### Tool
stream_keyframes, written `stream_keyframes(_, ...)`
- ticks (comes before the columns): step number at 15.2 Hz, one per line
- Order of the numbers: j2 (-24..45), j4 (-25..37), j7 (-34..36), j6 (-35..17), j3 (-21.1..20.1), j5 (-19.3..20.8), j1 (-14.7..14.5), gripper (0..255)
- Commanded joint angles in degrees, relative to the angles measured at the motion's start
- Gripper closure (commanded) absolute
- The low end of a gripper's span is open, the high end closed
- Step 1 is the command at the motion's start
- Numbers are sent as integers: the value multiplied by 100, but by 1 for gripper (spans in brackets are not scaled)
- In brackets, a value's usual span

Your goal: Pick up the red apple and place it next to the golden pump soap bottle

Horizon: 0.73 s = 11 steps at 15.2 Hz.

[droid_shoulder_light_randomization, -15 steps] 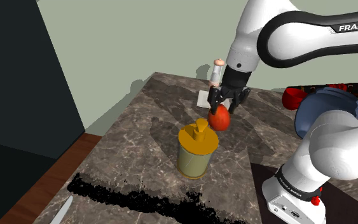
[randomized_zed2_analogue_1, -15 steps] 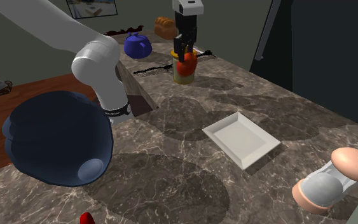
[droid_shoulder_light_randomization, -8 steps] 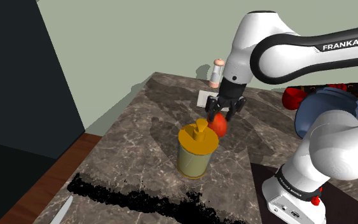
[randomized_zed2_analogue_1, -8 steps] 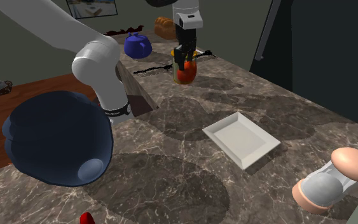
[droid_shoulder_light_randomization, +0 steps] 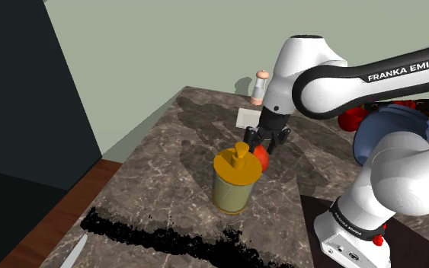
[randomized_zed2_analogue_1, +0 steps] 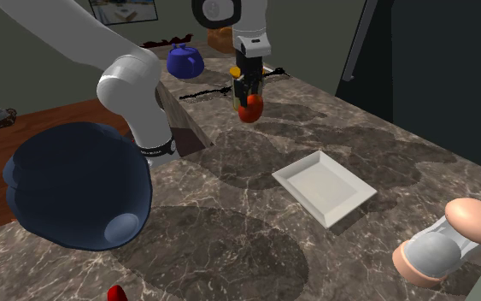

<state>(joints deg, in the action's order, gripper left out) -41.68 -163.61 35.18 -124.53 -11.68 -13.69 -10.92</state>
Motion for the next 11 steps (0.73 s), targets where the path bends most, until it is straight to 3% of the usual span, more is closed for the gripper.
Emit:
stream_keyframes(1, 127, -124, -19, -254, -29, -40, -15, 255)
stream_keyframes(9, 157, -150, -23, -309, -35, -48, -18, 255)
stream_keyframes(10, 156, -150, -24, -309, -34, -48, -18, 0)
stream_keyframes(11, 158, -151, -23, -311, -35, -49, -18, 0)
